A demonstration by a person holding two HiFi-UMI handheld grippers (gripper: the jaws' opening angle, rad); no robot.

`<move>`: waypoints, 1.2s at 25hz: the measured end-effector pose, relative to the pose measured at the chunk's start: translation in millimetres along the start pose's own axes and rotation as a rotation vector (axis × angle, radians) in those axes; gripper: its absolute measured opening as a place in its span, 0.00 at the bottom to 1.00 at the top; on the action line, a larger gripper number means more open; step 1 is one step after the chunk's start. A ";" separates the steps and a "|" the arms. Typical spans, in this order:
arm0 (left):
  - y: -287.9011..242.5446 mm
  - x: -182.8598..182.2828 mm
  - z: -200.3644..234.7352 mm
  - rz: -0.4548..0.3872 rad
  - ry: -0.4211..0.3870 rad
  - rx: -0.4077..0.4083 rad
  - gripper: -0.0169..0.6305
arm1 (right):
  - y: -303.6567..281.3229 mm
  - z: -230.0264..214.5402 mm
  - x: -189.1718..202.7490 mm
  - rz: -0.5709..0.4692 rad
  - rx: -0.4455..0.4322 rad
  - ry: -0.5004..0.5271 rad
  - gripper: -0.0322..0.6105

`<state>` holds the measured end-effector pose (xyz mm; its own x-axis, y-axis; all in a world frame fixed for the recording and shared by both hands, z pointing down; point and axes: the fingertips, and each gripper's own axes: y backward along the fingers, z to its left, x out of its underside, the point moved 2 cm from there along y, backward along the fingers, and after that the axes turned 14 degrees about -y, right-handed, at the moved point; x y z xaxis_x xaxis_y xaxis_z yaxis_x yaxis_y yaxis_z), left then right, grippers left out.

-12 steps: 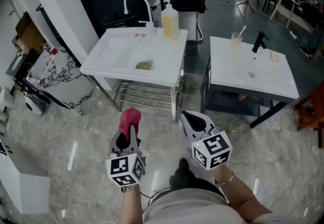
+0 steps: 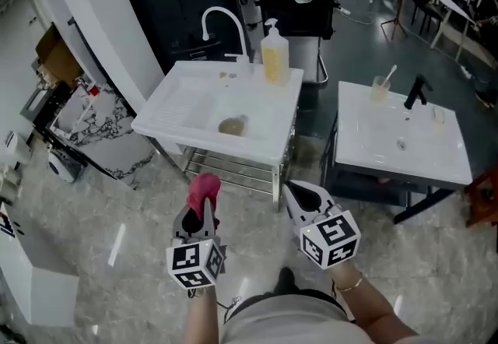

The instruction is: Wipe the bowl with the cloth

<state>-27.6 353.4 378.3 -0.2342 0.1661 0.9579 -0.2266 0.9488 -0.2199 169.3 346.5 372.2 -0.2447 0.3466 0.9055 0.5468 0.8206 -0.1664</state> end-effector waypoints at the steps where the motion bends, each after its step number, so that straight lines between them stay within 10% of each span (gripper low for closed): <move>1: -5.5 -2.7 -0.1 0.000 0.003 -0.008 0.09 | -4.6 -3.8 -3.6 0.001 -0.010 0.001 0.06; 15: -74.4 -7.5 30.5 0.012 0.008 -0.054 0.09 | -91.0 -39.8 -18.7 0.027 -0.046 -0.047 0.16; 30: -228.9 -5.1 156.7 0.008 0.030 0.030 0.09 | -301.2 -67.9 -42.5 0.108 0.048 -0.116 0.26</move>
<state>-122.8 93.3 394.8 -0.2073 0.1819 0.9612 -0.2536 0.9390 -0.2324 69.4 53.8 410.3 -0.2792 0.4819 0.8306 0.5369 0.7955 -0.2810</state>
